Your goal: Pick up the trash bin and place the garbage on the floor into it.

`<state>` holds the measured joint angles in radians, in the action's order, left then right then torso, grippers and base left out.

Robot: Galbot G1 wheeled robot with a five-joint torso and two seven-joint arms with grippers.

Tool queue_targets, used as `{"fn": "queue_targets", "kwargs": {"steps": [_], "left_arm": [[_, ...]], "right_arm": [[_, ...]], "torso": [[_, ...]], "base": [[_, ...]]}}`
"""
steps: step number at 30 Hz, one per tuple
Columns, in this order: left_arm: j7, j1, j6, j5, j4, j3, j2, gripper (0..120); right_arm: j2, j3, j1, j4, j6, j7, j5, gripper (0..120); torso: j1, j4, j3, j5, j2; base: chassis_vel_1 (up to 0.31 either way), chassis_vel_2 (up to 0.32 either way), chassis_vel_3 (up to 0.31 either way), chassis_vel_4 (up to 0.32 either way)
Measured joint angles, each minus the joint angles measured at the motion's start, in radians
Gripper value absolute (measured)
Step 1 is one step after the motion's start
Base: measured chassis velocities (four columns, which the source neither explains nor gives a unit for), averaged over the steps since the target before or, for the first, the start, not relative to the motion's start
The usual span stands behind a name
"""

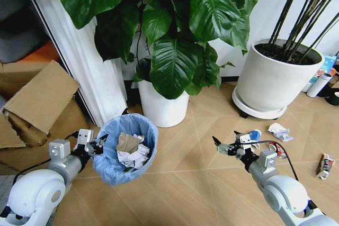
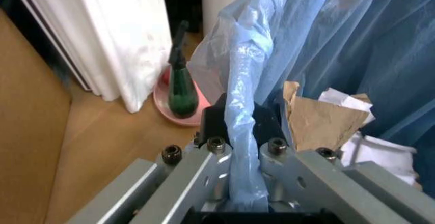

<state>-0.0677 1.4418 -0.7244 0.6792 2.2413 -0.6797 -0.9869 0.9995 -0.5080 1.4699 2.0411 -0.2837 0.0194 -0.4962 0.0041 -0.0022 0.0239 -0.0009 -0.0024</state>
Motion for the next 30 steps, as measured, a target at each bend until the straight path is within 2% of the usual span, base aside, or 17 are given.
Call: {"fn": "queue_targets", "kwargs": {"steps": [21,24,26,30], "left_arm": [[0.000,0.017,0.000,-0.006,0.022,-0.002,-0.008,0],[0.000,0.016,0.000,-0.006,0.022,-0.002,-0.008,0],[0.000,0.016,0.000,-0.006,0.022,-0.002,-0.008,0],[0.003,0.014,0.001,-0.006,0.022,0.000,-0.010,0]], "right_arm": [[0.022,0.003,0.010,0.005,0.000,0.002,0.015,100],[0.023,0.004,0.010,0.005,0.000,0.003,0.015,100],[0.023,0.004,0.010,0.005,0.000,0.003,0.015,100],[0.025,0.007,0.010,0.005,0.000,0.004,0.016,100]], "torso": [[0.000,-0.0002,0.000,-0.0005,0.000],[0.000,-0.0002,0.000,0.0005,0.000],[0.000,-0.0001,0.000,-0.0006,0.000],[0.000,0.0000,0.000,0.0007,0.000]], "base": [[-0.113,-0.129,0.127,0.124],[-0.169,-0.181,0.180,0.155],[-0.182,-0.174,0.178,0.179],[-0.178,-0.157,0.169,0.171]]}}
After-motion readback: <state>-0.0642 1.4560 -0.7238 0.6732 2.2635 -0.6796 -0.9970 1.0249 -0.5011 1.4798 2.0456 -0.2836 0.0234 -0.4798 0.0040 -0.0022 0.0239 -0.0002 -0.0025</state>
